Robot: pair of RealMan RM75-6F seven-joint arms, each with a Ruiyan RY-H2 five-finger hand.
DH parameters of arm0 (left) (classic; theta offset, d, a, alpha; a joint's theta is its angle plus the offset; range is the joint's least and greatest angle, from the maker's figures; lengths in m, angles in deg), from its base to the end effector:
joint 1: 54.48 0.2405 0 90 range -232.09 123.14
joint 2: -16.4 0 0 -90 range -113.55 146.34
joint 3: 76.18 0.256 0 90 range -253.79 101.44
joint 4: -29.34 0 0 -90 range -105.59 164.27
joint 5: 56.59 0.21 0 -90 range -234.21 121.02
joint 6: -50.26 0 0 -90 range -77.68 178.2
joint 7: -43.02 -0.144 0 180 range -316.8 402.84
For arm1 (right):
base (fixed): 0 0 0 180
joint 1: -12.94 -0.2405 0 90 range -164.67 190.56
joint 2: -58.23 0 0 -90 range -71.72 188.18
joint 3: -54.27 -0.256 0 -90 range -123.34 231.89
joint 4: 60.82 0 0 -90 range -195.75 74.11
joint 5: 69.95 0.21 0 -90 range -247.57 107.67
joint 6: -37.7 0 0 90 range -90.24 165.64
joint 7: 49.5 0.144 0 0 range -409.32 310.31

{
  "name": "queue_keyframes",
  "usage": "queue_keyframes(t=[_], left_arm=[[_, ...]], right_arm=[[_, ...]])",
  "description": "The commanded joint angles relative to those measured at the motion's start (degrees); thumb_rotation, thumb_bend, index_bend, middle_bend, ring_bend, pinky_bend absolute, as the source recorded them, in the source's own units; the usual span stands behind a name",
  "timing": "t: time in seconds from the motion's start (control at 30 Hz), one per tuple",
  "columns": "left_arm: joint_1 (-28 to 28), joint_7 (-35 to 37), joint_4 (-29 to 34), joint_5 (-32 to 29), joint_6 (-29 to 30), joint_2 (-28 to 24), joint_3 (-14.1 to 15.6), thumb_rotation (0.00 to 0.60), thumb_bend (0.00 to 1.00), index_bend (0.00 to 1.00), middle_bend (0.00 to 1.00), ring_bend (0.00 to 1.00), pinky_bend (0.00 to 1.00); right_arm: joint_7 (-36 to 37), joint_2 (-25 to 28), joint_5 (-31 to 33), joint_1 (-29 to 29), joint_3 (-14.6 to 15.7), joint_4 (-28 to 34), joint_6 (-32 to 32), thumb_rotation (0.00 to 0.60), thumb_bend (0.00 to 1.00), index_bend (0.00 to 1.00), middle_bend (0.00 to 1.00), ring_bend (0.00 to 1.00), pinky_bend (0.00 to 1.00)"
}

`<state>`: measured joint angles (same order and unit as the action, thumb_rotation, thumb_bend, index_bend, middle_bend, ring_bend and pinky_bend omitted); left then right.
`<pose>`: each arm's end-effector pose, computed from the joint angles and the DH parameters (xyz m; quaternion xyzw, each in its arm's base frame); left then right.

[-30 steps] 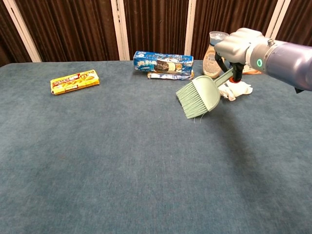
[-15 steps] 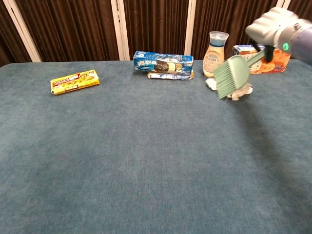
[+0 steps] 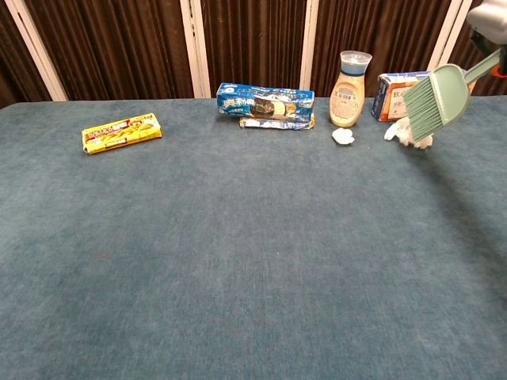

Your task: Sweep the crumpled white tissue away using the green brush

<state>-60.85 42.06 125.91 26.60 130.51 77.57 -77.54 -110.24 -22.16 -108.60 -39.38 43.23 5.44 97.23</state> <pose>-0.3087 0.1818 0.1564 -0.6055 -0.4235 -0.3573 0.5712 -0.2034 -0.4567 0.1188 0.6766 -0.1280 0.0947 0.7189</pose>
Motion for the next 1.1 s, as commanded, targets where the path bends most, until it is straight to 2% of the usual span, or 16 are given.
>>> queue_keyframes(t=[0.03,0.17,0.3,0.47,0.57,0.7,0.87,0.93,1.03,1.1], left_arm=[[0.0,0.0,0.1,0.1,0.0,0.0,0.1,0.6,0.05,0.0,0.0,0.0,0.0],[-0.1,-0.2,0.3,0.2,-0.2,0.1,0.1,0.6,0.05,0.0,0.0,0.0,0.0],[0.0,-1.0,0.4,0.5,0.2,0.4,0.1,0.6,0.05,0.0,0.0,0.0,0.0],[0.0,-2.0,0.1,0.8,0.7,0.9,0.2,0.6,0.05,0.0,0.0,0.0,0.0],[0.1,-2.3,-0.1,0.8,0.9,1.1,0.2,0.6,0.05,0.0,0.0,0.0,0.0],[0.3,-2.5,-0.2,0.7,1.2,1.1,0.2,0.6,0.05,0.0,0.0,0.0,0.0],[0.3,-2.3,-0.4,0.9,1.2,1.1,0.3,0.6,0.05,0.0,0.0,0.0,0.0],[0.3,-2.3,-0.4,1.0,1.2,1.1,0.3,0.6,0.05,0.0,0.0,0.0,0.0],[0.3,-2.2,-0.5,0.9,1.1,1.1,0.3,0.6,0.05,0.0,0.0,0.0,0.0],[0.2,-2.1,-0.6,0.9,1.0,1.0,0.3,0.6,0.05,0.0,0.0,0.0,0.0]], right_arm=[[6.3,7.0,-4.3,4.3,-0.1,12.7,4.5,0.6,0.64,0.83,0.94,0.99,0.95],[10.6,10.4,-6.4,7.0,-0.4,23.3,7.2,0.6,0.64,0.83,0.94,0.99,0.95],[12.4,12.0,-9.2,8.9,0.8,31.6,9.2,0.6,0.64,0.83,0.94,0.99,0.95],[15.3,10.7,-10.7,10.8,1.5,40.1,11.0,0.6,0.64,0.83,0.94,0.99,0.95],[15.8,8.8,-10.9,11.4,2.3,42.9,11.8,0.6,0.64,0.83,0.94,0.99,0.95],[14.6,5.0,-11.7,11.8,4.3,43.8,12.6,0.6,0.64,0.83,0.94,0.99,0.95],[13.0,-0.6,-11.3,12.1,6.1,41.5,13.4,0.6,0.64,0.79,0.94,0.99,0.95],[12.3,-2.7,-10.8,12.1,6.6,40.1,13.5,0.6,0.64,0.74,0.94,0.99,0.95],[9.9,-4.8,-9.4,12.0,7.6,38.0,13.7,0.6,0.59,0.58,0.94,0.99,0.95],[7.3,-5.8,-7.9,11.9,8.2,36.6,14.1,0.6,0.51,0.43,0.94,0.97,0.95]])
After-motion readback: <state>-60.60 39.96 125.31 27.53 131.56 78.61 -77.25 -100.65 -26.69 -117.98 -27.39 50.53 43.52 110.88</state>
